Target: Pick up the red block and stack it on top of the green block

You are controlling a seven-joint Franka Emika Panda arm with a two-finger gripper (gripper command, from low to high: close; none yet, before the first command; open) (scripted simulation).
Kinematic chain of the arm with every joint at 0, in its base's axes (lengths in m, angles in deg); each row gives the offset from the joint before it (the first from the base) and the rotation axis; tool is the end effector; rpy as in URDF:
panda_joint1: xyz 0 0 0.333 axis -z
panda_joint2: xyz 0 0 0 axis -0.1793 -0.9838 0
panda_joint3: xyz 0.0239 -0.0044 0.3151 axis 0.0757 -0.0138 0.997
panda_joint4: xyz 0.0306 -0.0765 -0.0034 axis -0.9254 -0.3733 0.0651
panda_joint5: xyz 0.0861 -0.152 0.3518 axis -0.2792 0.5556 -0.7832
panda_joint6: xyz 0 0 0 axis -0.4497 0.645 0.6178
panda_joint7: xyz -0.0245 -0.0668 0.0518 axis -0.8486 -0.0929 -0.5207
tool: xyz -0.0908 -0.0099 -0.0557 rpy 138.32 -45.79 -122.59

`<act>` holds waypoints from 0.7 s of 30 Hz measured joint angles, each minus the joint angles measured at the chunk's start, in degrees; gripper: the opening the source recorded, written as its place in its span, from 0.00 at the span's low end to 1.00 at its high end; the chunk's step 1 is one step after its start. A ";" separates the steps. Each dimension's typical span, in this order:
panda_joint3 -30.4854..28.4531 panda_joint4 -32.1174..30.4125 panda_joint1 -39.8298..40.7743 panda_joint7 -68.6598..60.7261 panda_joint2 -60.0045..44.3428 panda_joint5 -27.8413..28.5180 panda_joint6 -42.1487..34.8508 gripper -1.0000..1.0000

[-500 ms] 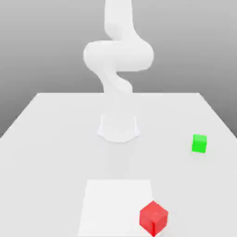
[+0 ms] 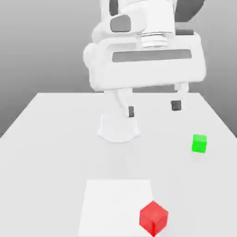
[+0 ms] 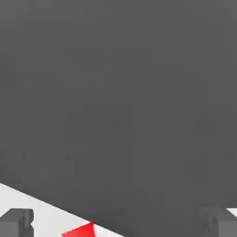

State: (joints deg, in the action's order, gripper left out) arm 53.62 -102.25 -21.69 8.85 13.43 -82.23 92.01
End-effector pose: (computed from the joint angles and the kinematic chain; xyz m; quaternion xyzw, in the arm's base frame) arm 0.4927 0.0609 0.4015 -0.9762 0.1602 -0.1294 0.0685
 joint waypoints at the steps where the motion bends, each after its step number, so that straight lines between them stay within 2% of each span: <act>1: 0.14 -0.36 -0.29 -1.23 -2.07 -0.12 0.79 0.50; 9: 1.08 -3.32 -2.27 -8.58 -18.41 2.35 7.20 0.50; 14: 1.82 -2.53 -1.96 -9.97 -28.71 2.38 14.83 0.50; 15: 2.03 -2.28 -1.78 -10.10 -30.43 2.22 16.26 0.00; 21: 2.15 -2.15 -1.67 -10.13 -31.29 2.18 16.90 0.00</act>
State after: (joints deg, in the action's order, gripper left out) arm 55.77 -104.40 -23.36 -1.28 -17.85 -80.05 108.91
